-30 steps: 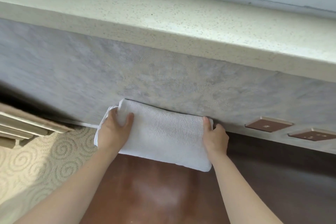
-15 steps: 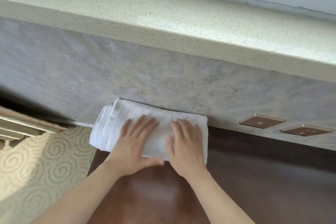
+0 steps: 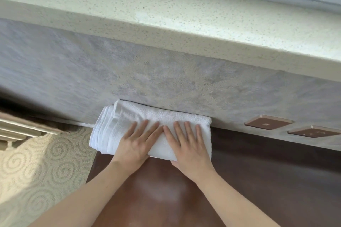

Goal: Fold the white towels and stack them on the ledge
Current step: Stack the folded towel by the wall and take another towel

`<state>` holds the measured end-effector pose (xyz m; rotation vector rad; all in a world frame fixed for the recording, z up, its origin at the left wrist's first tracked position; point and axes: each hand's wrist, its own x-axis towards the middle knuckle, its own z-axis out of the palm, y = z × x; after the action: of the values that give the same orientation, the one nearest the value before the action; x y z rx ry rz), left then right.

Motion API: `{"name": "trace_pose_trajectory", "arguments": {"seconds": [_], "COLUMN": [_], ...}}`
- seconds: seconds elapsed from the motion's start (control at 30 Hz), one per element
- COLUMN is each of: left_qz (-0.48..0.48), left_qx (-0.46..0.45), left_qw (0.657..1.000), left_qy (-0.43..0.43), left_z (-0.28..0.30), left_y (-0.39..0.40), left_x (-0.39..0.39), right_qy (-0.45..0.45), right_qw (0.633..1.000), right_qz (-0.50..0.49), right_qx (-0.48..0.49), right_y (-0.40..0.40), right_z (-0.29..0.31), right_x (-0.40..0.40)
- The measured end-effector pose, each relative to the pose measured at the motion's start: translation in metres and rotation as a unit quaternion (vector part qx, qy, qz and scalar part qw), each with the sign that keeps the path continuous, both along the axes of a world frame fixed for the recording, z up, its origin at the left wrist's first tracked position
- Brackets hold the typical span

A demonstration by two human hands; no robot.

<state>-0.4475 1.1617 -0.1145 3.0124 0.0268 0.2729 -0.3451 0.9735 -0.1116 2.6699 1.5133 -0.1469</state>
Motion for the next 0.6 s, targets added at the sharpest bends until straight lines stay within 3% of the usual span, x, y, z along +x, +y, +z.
{"name": "trace_pose_trajectory", "arguments": {"seconds": [0.17,0.3,0.43,0.6], "left_qz": [-0.003,-0.024,0.047,0.1], "left_qx": [-0.022,-0.071,-0.1,-0.054], "left_qw": [1.0,0.991,0.978,0.975], "left_qy": [-0.01,0.111,0.175,0.189], "left_z": [-0.006,0.001,0.004,0.004], "left_y": [-0.001,0.007,0.014,0.029], "left_x": [0.004,0.003,-0.001,0.002], "right_qy": [0.001,0.045,0.107,0.068], "right_qw": [0.999,0.999,0.991,0.991], "right_qz": [0.027,0.001,-0.059,-0.095], "right_qx": [-0.026,-0.019,0.051,0.059], "right_y": [0.004,0.005,0.004,-0.008], "right_z": [-0.005,0.002,0.005,-0.002], "right_x": [0.009,0.008,0.002,0.006]}}
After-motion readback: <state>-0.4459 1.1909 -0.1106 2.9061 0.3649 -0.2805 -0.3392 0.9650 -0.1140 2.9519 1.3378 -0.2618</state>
